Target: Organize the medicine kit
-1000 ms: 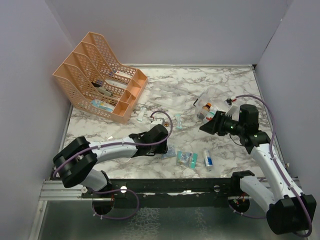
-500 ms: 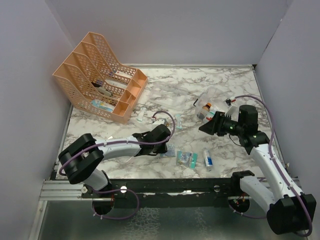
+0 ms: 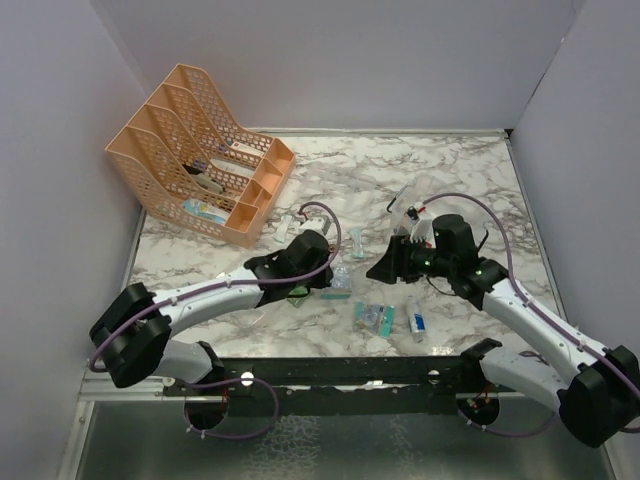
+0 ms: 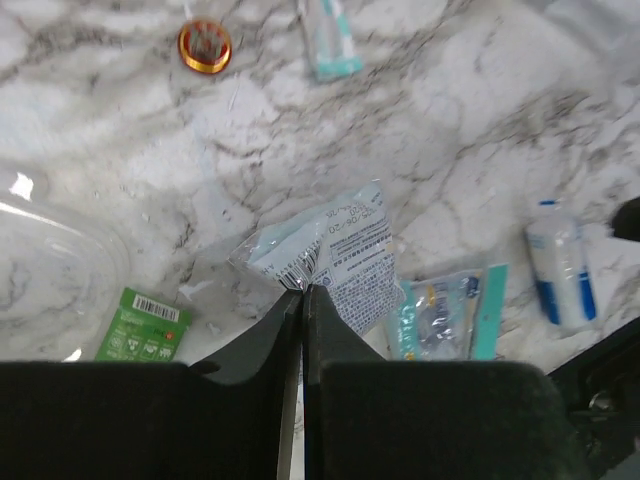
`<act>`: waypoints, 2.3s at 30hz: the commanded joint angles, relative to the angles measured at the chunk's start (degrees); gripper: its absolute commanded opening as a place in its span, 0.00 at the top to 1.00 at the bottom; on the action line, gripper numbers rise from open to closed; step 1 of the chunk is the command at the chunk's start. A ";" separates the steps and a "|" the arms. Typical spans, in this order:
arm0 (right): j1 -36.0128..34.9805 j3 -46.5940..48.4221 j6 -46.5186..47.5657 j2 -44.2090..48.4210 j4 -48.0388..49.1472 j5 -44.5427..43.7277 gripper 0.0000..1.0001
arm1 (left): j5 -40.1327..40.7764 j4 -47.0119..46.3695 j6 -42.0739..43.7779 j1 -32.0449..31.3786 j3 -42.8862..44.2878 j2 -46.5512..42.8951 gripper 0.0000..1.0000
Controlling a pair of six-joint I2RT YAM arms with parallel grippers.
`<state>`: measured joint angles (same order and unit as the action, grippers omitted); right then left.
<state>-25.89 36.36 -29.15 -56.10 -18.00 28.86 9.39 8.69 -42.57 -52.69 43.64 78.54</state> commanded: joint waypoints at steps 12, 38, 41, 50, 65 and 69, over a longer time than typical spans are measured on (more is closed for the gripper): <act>-3.73 0.67 -12.45 3.09 21.87 -1.69 0.31 | -10.09 -4.86 11.83 4.12 8.64 -18.22 0.97; -3.69 1.04 -21.80 -0.73 34.79 8.29 0.76 | -16.15 -8.04 14.26 4.17 7.58 -21.19 0.94; -3.70 1.25 -21.06 -0.19 33.32 6.93 0.91 | -13.91 -6.84 14.56 4.10 7.72 -21.43 0.80; -3.73 8.41 -12.06 2.79 15.54 -8.06 0.99 | 9.03 6.31 17.42 4.27 9.58 -20.71 0.50; -1.88 29.60 -5.89 -3.31 -17.80 -52.40 0.99 | 8.91 9.38 22.51 5.03 9.60 -20.63 0.43; 2.13 31.89 -5.91 -5.48 -22.29 -56.12 0.99 | 8.34 8.74 21.63 4.98 8.17 -21.18 0.43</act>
<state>-27.33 65.17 -36.10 -59.77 -30.68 -15.38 17.61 18.48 -21.30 -47.94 52.90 59.02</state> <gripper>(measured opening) 0.143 0.568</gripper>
